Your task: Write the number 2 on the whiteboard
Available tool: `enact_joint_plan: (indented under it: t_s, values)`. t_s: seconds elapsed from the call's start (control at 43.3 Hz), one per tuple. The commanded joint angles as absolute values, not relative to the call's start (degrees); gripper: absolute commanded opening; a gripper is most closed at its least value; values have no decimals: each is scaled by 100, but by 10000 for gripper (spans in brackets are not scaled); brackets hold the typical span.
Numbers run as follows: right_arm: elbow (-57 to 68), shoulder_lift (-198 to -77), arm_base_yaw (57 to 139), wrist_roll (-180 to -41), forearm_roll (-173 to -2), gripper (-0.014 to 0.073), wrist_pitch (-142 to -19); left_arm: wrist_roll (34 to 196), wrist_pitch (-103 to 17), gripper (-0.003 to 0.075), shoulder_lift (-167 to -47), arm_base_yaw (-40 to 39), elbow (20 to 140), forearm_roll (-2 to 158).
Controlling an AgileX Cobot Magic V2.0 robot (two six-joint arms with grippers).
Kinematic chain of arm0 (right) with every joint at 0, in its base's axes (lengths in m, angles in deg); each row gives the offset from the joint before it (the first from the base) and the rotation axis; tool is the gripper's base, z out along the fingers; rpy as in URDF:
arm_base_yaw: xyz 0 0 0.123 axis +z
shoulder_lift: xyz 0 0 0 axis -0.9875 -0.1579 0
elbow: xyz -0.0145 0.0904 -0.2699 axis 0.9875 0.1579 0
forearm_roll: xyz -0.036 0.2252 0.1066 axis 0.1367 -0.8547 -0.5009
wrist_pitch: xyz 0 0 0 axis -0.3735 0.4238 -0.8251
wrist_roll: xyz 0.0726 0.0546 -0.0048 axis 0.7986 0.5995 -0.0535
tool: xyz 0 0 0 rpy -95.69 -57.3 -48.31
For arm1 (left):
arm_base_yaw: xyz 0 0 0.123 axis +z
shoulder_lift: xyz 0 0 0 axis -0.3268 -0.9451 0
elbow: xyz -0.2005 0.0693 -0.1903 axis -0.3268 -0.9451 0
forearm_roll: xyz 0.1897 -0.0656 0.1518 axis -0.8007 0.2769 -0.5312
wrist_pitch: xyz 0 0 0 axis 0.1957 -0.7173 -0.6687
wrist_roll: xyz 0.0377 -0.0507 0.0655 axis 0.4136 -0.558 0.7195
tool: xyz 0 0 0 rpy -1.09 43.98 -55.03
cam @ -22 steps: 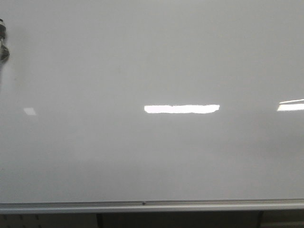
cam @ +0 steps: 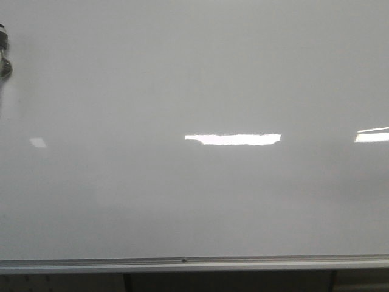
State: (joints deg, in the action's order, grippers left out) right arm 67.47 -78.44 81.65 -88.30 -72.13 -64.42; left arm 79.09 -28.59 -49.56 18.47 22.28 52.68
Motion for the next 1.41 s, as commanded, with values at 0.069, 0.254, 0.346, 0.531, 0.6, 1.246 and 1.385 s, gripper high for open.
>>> enact_joint_plan:
  t_s: [0.069, 0.254, 0.346, 0.531, 0.6, 1.246, 1.385]
  values:
    - [6746, -7756, 8127, -8830, -7141, -68, -5960, 7892, -2380, -20, -4833, 1860, 2106, 5274]
    - [6746, -7756, 8127, -8830, -7141, -68, -5963, 7892, -2380, -19, -4833, 1860, 2106, 5274]
    - [6746, -7756, 8127, -8830, -7141, -68, -5925, 7892, -2277, -19, -4833, 1860, 2106, 5274]
    - [6488, -7756, 8127, -8830, -7143, -68, -5927, 7892, -2181, -20, -4833, 1848, 2358, 5321]
    - [6217, -7756, 8127, -8830, -7143, -68, -6206, 7868, -2265, -20, -4856, 1848, 2624, 5320]
    - [3043, -9576, 8127, -8830, -7143, -68, -9098, 7868, -4894, -20, -6765, 1848, 6337, 5320]
    - [2811, -10103, 8127, -8830, -7143, -68, -9214, 7868, -5237, -19, -7289, 1848, 6520, 5320]
